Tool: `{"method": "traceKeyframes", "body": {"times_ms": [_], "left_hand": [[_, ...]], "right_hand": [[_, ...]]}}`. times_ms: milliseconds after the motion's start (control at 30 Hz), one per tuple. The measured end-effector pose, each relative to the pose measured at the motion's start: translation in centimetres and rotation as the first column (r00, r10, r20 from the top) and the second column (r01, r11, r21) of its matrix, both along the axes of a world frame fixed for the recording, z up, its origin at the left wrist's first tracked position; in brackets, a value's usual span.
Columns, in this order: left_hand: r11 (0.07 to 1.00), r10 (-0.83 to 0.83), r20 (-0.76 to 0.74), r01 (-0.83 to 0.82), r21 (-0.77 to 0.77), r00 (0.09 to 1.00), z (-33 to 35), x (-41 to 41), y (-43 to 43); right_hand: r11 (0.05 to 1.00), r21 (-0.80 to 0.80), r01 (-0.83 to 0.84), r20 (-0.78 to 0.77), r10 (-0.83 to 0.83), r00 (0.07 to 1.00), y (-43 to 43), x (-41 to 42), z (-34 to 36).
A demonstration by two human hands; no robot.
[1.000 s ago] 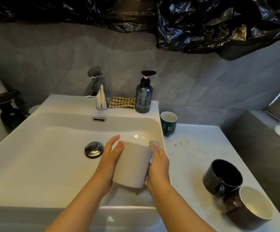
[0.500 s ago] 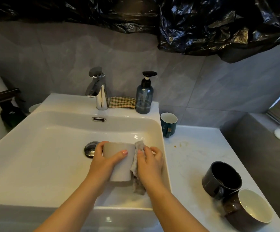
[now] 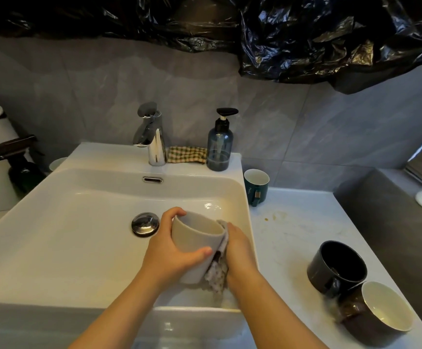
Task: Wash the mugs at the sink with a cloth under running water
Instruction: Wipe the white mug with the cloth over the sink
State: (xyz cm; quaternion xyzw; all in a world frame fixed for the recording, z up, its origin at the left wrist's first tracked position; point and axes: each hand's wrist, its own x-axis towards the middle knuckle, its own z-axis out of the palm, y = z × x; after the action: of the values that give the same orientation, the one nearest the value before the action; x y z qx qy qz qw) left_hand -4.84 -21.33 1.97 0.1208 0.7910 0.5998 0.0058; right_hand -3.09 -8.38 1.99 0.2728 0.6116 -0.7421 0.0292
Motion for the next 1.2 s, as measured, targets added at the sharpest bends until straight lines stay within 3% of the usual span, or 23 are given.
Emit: {"method": "traceKeyframes", "body": {"times_ms": [100, 167, 300, 400, 500, 667, 833, 967, 1100, 1200], "left_hand": [[0.954, 0.119, 0.180, -0.163, 0.252, 0.976, 0.3, -0.7, 0.4], [0.905, 0.083, 0.274, -0.188, 0.382, 0.958, 0.4, -1.0, 0.2], [0.944, -0.019, 0.225, -0.056, 0.324, 0.974, 0.3, -0.8, -0.3], [0.984, -0.033, 0.126, 0.011, 0.178, 0.991, 0.0, -0.4, -0.2], [0.998, -0.043, 0.071, 0.039, 0.058, 0.997, -0.1, 0.0, 0.0], [0.966, 0.148, 0.152, -0.176, 0.187, 0.977, 0.5, -0.6, 0.3], [0.940, 0.048, 0.301, -0.145, 0.310, 0.953, 0.5, -0.6, 0.0], [0.950, -0.035, 0.316, -0.067, 0.306, 0.948, 0.2, -0.6, 0.0], [0.951, 0.050, 0.258, -0.125, 0.283, 0.965, 0.4, -0.8, 0.2], [0.927, 0.126, 0.257, -0.206, 0.313, 0.958, 0.4, -0.9, 0.0]], "right_hand": [[0.977, 0.214, 0.022, -0.311, 0.047, 0.949, -0.6, 0.8, 0.4], [0.952, 0.306, -0.002, -0.393, 0.128, 0.910, -0.7, 1.1, 0.5], [0.917, 0.389, 0.084, -0.371, 0.073, 0.926, -0.2, 1.2, 0.2], [0.951, 0.282, 0.127, -0.243, -0.057, 0.968, 0.4, 0.9, -0.1], [0.994, 0.017, 0.104, -0.081, -0.103, 0.991, 0.6, 0.3, 0.0], [0.997, -0.070, 0.021, -0.245, -0.038, 0.969, -0.2, 0.3, 0.0], [1.000, 0.001, 0.021, -0.247, -0.021, 0.969, 0.3, 0.3, 0.1], [0.989, -0.126, 0.074, -0.212, -0.100, 0.972, 0.2, 0.2, -0.1], [0.988, -0.151, 0.036, -0.276, -0.077, 0.958, 0.1, 0.3, -0.3], [0.999, -0.025, -0.027, -0.257, 0.019, 0.966, -0.1, 0.2, -0.6]]}}
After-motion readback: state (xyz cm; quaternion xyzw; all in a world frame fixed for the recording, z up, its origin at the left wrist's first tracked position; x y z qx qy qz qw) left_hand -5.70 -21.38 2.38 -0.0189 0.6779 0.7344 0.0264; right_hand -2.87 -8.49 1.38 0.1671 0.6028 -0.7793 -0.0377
